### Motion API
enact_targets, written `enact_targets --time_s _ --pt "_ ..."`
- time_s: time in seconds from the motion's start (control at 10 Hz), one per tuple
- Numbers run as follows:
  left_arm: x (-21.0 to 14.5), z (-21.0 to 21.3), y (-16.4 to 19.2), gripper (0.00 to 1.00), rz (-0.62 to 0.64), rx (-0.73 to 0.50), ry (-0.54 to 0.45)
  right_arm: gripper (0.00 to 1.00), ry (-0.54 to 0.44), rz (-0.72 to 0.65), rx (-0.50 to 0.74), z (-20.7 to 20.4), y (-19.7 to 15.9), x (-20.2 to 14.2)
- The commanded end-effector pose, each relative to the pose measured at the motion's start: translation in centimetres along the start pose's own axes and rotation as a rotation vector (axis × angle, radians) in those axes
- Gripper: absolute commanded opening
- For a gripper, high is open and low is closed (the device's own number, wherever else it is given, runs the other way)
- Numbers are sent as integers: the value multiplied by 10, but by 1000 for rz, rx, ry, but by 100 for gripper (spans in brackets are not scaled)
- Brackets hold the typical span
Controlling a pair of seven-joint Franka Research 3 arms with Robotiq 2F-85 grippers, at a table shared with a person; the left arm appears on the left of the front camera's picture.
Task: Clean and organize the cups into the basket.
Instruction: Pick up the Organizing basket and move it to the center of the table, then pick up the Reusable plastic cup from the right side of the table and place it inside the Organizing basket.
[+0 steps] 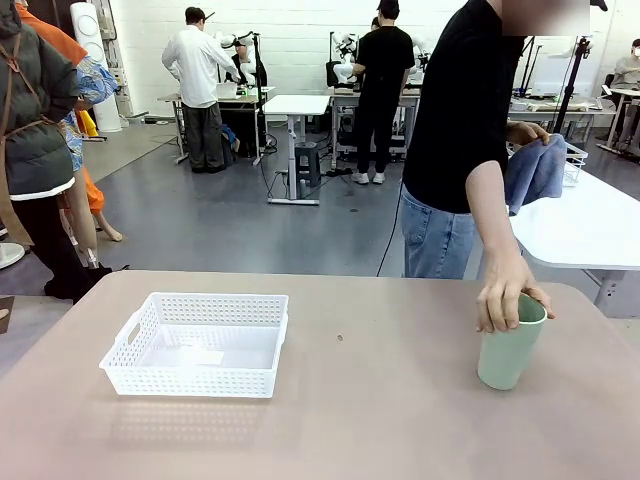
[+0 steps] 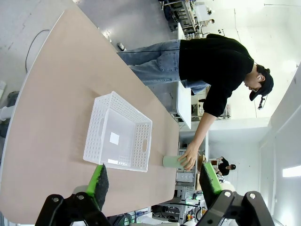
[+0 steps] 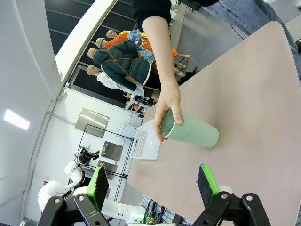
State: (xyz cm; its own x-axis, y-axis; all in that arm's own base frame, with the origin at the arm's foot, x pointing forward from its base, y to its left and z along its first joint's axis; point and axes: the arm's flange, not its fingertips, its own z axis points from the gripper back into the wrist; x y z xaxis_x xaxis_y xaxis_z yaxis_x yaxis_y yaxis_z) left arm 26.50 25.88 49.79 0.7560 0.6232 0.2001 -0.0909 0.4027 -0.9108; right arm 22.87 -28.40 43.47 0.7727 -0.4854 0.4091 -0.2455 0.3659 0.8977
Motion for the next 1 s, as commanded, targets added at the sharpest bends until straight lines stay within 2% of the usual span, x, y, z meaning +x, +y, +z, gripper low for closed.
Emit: enact_targets --time_s 0.0,0.1,0.2,0.3,0.6,0.8,0.9 --pt "0 3 0 100 -4 -13 7 100 -3 4 8 1 4 0" --pt "0 3 0 100 -4 -13 7 100 0 0 0 0 0 0" --pt "0 0 0 100 0 0 0 100 125 113 92 -7 -1 -3" --pt "0 -11 -3 100 -58 83 -1 100 148 239 86 -20 -1 -8" --pt "-7 -60 -24 100 -190 358 116 100 313 616 146 -66 -11 -29" --pt "-12 -93 -55 100 -243 491 181 100 409 783 144 -96 -32 -42" --pt "-15 -116 -70 100 -247 575 229 100 471 802 134 -114 -46 -47"
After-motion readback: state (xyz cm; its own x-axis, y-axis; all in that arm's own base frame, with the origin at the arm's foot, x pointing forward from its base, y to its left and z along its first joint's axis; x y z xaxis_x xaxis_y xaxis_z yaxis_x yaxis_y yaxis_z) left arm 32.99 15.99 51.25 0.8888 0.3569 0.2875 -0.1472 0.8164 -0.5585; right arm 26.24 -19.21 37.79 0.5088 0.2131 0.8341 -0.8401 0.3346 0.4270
